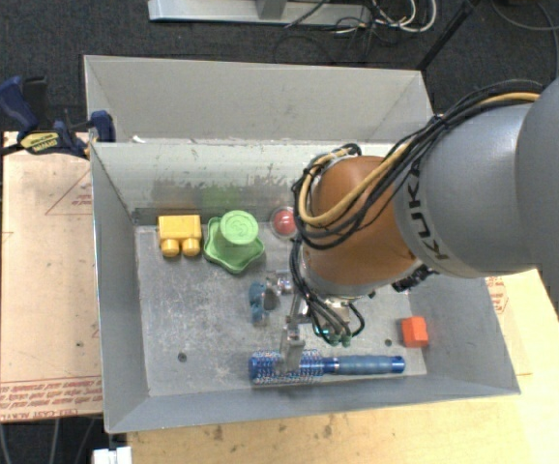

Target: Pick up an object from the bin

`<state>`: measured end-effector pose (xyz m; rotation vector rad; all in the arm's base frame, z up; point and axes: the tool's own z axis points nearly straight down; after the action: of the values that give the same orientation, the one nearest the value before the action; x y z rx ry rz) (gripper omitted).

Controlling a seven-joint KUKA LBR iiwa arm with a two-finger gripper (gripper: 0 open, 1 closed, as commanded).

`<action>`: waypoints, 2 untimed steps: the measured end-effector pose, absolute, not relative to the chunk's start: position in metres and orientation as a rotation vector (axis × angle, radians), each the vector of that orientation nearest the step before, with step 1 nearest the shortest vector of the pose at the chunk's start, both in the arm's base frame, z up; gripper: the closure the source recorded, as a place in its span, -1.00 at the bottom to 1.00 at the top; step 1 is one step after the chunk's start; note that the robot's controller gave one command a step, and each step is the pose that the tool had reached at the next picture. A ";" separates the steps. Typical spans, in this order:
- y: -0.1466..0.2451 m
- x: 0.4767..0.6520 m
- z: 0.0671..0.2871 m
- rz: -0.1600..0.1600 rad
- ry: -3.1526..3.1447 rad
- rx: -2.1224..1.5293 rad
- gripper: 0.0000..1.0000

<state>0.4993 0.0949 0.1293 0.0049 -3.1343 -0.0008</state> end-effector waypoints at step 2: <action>0.054 0.490 0.070 -0.002 -3.147 0.011 -1.00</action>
Offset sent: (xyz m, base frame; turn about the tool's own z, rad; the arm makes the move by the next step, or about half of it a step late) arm -0.0181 -0.0241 -0.0436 -0.0011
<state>0.4896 0.0543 0.0701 0.0109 -3.1473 -0.0024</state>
